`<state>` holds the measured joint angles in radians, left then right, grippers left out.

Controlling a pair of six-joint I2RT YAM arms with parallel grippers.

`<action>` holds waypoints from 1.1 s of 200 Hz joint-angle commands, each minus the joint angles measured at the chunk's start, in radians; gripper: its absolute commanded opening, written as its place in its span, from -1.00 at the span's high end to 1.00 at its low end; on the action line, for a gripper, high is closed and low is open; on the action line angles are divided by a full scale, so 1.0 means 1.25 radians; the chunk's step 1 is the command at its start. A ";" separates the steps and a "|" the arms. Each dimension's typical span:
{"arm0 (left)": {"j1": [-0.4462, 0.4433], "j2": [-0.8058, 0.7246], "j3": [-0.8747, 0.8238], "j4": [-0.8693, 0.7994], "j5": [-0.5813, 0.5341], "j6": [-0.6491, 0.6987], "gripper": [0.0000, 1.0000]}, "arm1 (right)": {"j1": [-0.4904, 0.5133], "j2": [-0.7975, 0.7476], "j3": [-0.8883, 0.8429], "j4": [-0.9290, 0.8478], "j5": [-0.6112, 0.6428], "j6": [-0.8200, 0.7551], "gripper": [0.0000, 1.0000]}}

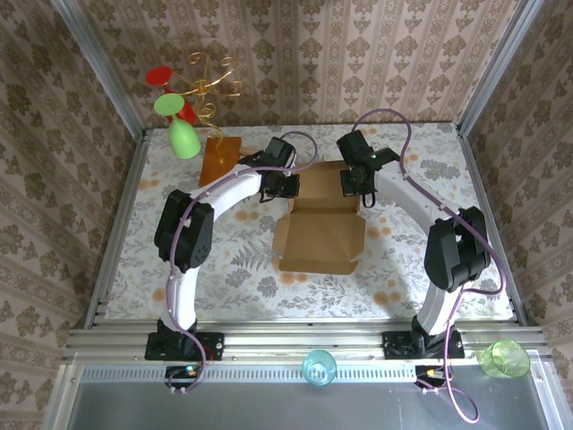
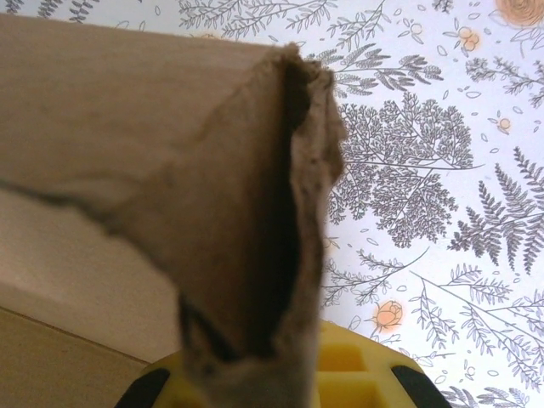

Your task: Fold the paper box

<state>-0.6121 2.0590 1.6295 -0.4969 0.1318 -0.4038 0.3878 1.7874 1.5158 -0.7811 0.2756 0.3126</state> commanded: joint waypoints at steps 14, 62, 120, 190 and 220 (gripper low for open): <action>-0.001 -0.041 -0.015 0.056 -0.021 -0.001 1.00 | 0.002 0.018 0.016 -0.036 -0.061 0.004 1.00; -0.034 -0.024 0.010 -0.013 -0.165 -0.019 1.00 | 0.002 0.033 0.032 -0.055 -0.074 0.014 1.00; -0.056 -0.040 -0.007 0.012 -0.189 -0.009 0.53 | 0.000 0.039 0.034 -0.058 -0.087 0.015 1.00; -0.004 -0.081 -0.062 0.137 -0.007 0.006 0.18 | -0.006 0.048 0.037 -0.055 -0.099 0.014 1.00; 0.007 -0.077 -0.063 0.108 -0.013 0.010 0.22 | -0.011 0.049 0.036 -0.056 -0.101 0.017 1.00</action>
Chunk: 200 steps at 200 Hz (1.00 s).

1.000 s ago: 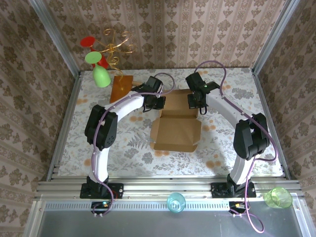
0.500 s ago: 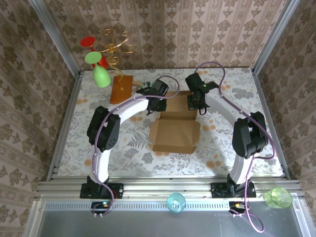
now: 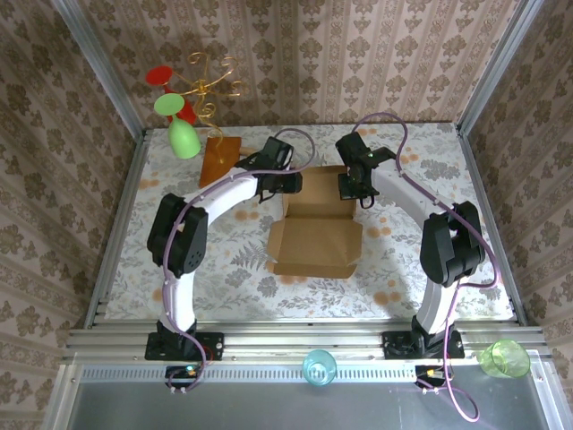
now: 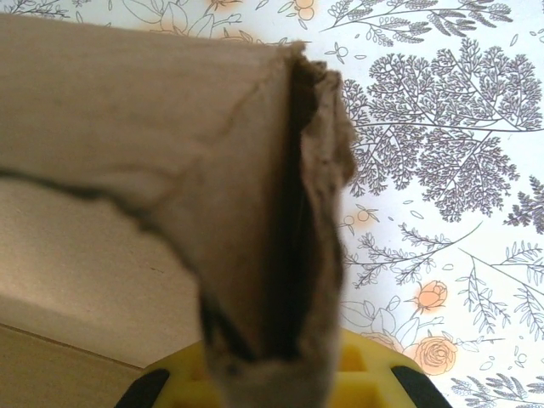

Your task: Fold the paper box

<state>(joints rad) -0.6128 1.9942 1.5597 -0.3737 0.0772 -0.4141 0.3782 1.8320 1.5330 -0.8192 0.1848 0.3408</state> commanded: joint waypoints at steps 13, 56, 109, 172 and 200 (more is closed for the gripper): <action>0.010 -0.027 -0.017 0.005 0.026 0.018 0.23 | -0.005 0.013 0.022 -0.027 -0.031 -0.004 1.00; 0.011 -0.023 -0.029 -0.010 0.007 0.022 0.37 | -0.008 0.013 0.022 -0.026 -0.035 0.001 1.00; 0.001 -0.018 -0.045 -0.026 -0.027 0.029 0.45 | -0.010 0.014 0.023 -0.026 -0.037 0.008 1.00; -0.012 -0.026 -0.062 -0.024 -0.089 0.023 1.00 | -0.012 0.016 0.022 -0.023 -0.041 0.018 1.00; -0.034 -0.025 -0.052 -0.038 -0.146 0.022 1.00 | -0.013 0.016 0.020 -0.021 -0.044 0.023 1.00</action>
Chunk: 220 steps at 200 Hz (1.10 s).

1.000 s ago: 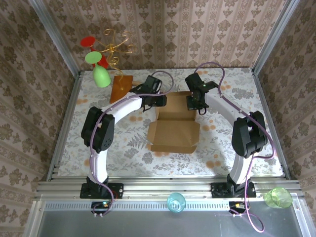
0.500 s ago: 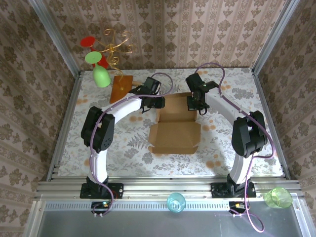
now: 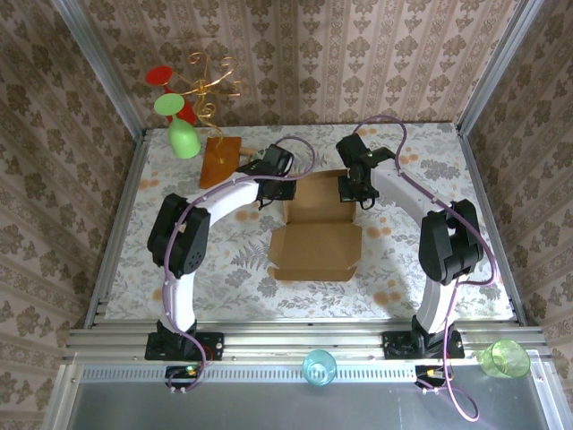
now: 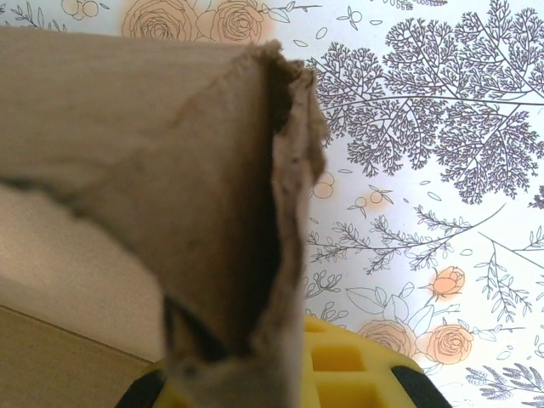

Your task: Fold the paper box

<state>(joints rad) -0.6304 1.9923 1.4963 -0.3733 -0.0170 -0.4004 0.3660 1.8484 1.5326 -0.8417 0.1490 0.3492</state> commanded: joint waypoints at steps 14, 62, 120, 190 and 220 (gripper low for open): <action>-0.026 -0.026 -0.007 -0.031 -0.070 0.006 1.00 | -0.004 0.004 0.019 -0.002 -0.016 0.019 1.00; -0.017 -0.077 -0.044 0.009 -0.007 -0.025 0.21 | -0.013 -0.007 -0.003 0.011 -0.029 0.021 1.00; 0.006 -0.138 -0.125 0.048 0.106 -0.075 0.02 | -0.024 -0.015 -0.014 0.019 -0.044 0.014 1.00; 0.007 -0.145 -0.156 0.064 0.107 -0.091 0.04 | -0.031 -0.015 -0.029 0.012 -0.037 0.018 1.00; 0.007 -0.151 -0.138 0.051 0.105 -0.097 0.04 | -0.031 -0.017 -0.036 0.004 -0.012 0.021 1.00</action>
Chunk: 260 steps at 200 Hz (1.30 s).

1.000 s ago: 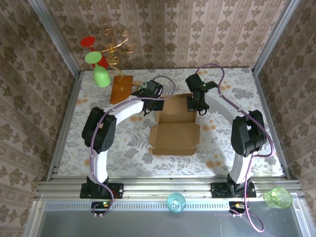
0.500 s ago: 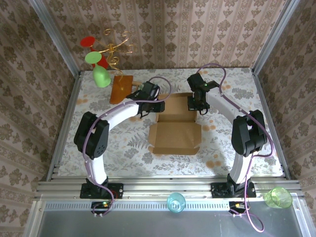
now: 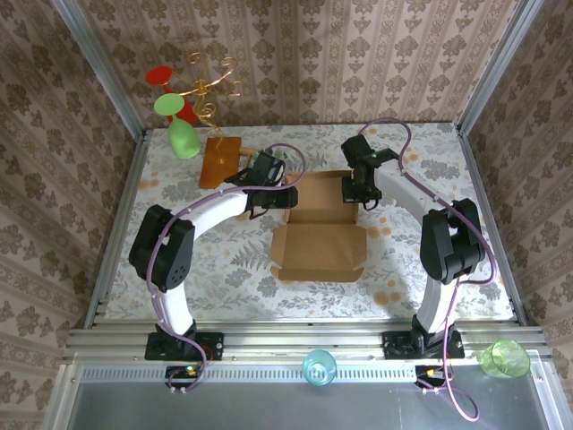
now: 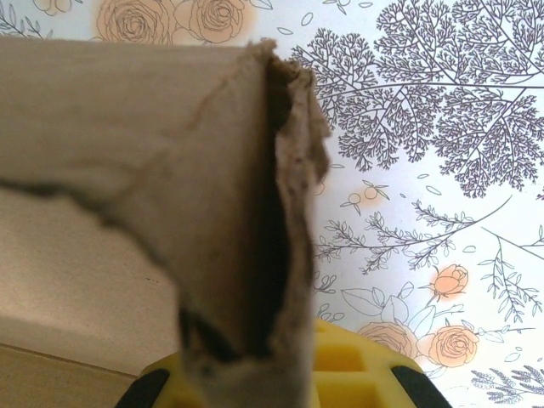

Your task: Fold the paper box

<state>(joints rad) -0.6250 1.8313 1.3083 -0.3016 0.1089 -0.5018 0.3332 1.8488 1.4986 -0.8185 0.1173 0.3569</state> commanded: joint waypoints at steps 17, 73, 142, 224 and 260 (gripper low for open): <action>0.001 -0.007 0.035 -0.032 0.011 -0.016 0.06 | -0.005 -0.020 -0.012 -0.009 0.009 0.020 1.00; -0.009 0.004 0.025 -0.070 -0.021 -0.023 0.05 | -0.005 -0.017 -0.004 -0.013 0.003 0.024 1.00; -0.018 0.057 0.035 -0.051 -0.040 -0.015 0.25 | -0.005 -0.017 -0.007 -0.012 -0.010 0.028 1.00; -0.042 0.062 0.089 -0.106 -0.153 -0.022 1.00 | -0.005 -0.041 -0.031 -0.010 0.023 0.019 0.67; -0.046 0.062 0.091 -0.109 -0.150 -0.028 1.00 | -0.005 -0.059 -0.046 0.008 0.014 0.023 0.34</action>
<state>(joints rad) -0.6807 1.9327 1.3964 -0.4080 -0.0513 -0.5243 0.3305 1.8225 1.4593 -0.8112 0.1234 0.3733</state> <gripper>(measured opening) 0.055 0.307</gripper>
